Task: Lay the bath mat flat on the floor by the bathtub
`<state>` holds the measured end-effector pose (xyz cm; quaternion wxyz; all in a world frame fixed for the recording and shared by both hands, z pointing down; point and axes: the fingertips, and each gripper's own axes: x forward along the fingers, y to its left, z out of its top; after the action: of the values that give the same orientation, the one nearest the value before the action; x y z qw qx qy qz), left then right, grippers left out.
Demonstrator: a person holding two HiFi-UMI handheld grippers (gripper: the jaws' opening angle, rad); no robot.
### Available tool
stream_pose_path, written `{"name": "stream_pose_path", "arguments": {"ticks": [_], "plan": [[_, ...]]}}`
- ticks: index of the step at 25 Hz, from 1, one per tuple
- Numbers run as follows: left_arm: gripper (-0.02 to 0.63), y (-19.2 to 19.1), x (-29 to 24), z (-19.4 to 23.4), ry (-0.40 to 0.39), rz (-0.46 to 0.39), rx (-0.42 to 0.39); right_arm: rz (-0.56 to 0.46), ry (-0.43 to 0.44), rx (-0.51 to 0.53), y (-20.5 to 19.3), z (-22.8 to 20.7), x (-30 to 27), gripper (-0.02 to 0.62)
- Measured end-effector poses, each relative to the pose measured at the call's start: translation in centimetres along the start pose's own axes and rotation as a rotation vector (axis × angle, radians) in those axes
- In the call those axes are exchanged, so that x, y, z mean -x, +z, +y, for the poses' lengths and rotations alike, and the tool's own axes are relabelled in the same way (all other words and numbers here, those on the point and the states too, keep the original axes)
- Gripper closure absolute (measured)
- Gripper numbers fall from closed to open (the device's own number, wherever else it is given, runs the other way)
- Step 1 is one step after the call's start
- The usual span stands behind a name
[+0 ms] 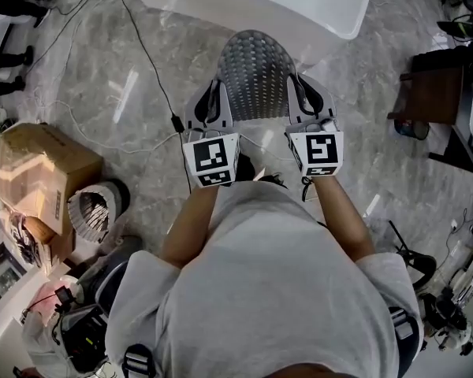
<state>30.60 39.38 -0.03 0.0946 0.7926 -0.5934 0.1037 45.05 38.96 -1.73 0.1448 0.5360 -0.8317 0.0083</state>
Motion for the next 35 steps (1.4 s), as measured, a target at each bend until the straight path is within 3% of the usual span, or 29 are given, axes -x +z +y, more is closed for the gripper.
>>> {"name": "stream_pose_path", "arguments": {"ticks": [8,17,35], "plan": [[0.581,-0.9,-1.9,6.4,0.004,0.019,0.010,0.042,0.039,0.016,0.0,3.3,-6.0,0.577],[0.581,-1.4,-2.4,11.7,0.092,0.020,0.063,0.048,0.121,0.052,1.3,6.1,-10.5,0.577],[0.581,-4.2,-9.8,17.9,0.251,0.099,0.130,0.106,0.300,0.095,-0.7,5.8,-23.1,0.577]]}}
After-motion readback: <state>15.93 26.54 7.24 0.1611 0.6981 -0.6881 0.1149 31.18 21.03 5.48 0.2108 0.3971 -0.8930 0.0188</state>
